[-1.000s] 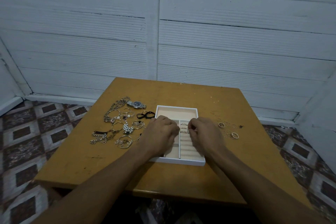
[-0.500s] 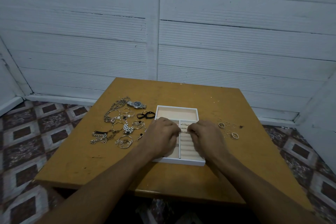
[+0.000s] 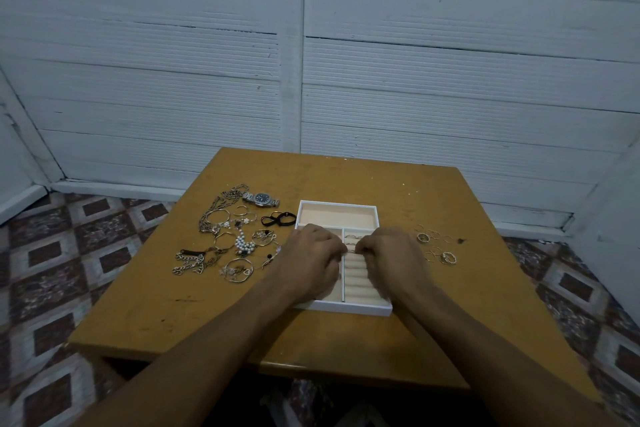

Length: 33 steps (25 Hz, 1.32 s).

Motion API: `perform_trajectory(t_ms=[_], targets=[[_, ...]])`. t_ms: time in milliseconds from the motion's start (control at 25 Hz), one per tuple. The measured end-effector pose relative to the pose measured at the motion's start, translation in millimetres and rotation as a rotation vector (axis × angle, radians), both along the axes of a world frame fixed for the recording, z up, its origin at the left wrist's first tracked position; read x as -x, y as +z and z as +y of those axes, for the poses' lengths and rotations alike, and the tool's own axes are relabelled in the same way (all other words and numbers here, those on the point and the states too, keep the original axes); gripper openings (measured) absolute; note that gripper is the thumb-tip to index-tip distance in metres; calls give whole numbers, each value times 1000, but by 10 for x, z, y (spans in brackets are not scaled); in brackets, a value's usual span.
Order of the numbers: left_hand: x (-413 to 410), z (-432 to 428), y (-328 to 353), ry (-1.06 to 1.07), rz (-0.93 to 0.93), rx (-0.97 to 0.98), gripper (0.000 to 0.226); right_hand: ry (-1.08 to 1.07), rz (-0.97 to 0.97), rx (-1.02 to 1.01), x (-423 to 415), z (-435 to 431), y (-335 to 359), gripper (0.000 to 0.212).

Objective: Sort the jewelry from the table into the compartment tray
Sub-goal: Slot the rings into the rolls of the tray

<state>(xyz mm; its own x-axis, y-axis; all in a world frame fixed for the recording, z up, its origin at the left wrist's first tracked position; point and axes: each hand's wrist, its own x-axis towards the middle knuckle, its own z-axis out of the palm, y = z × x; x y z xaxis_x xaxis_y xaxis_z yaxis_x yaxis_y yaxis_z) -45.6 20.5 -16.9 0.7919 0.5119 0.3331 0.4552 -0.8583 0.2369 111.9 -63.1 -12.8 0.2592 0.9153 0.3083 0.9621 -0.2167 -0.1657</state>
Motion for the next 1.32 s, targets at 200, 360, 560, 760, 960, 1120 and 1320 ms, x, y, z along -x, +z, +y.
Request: perform_trajectory(t_ms=[200, 360, 560, 760, 960, 1120, 1320], targets=[[-4, -4, -25, 10, -5, -5, 34, -33, 53, 9, -44, 51, -2, 20], [-38, -9, -36, 21, -5, -8, 33, -6, 46, 35, -77, 44, -5, 25], [-135, -13, -29, 17, -14, 0, 30, 64, 19, 75, -172, -59, 24, 35], [-250, -40, -21, 7, -36, 24, 25, 123, 116, 9, -246, -206, 7, 34], [-431, -107, 14, 52, -109, 20, 20, -84, 208, -125, -584, -379, 32, 30], [-765, -254, 50, 56, -48, 14, 25, -238, 240, -19, -926, -594, 15, 28], [-1216, -443, 74, 45, 126, 36, 36, -319, 270, 13, -1104, -776, 9, 22]])
